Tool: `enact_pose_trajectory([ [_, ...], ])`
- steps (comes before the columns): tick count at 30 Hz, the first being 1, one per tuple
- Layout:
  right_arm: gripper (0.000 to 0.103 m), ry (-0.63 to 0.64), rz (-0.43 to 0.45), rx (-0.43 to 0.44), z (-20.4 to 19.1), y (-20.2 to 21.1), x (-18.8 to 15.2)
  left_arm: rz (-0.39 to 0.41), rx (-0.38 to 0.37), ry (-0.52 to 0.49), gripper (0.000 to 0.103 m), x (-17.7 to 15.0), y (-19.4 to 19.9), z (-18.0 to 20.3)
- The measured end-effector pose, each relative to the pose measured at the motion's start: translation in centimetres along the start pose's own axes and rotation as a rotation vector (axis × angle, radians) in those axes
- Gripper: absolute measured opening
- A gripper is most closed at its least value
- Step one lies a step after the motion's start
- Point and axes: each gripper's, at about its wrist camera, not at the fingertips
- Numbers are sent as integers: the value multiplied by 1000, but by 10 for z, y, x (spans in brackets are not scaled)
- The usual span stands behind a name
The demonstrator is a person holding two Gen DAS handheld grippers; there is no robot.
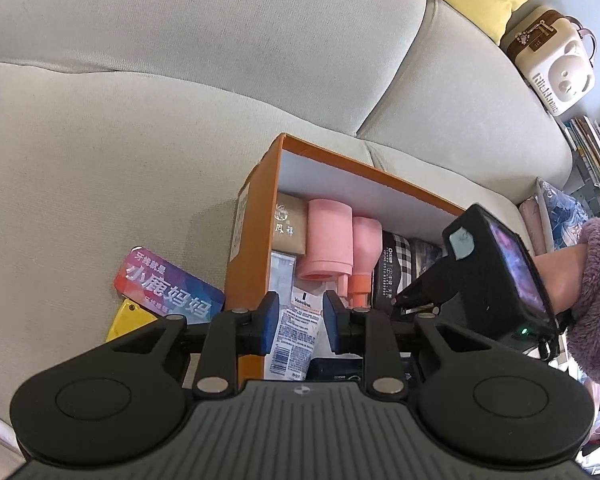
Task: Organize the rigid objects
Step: 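Lower the CLEAR bottle beside the Vaseline tube and open the right tool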
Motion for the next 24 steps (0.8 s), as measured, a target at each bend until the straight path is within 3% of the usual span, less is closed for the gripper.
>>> enact_pose_trajectory([
  [3, 35, -30, 30, -11, 3, 4, 2, 5, 3, -4, 30, 0, 1, 1],
  [4, 28, -40, 38, -5, 4, 5, 3, 6, 3, -2, 30, 0, 2, 1],
  [14, 26, -78, 49, 41, -3, -1, 6, 25, -2, -17, 30, 1, 15, 3],
  [24, 27, -130, 78, -104, -22, 33, 13, 33, 28, -33, 30, 0, 42, -15],
])
Point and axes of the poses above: each gripper's, at about its wrist camera, not at the fingertips, and y roughly against the way its jaws point, z to its right, x to its top, and after that the axes turned 11 degrees about y, right-handed
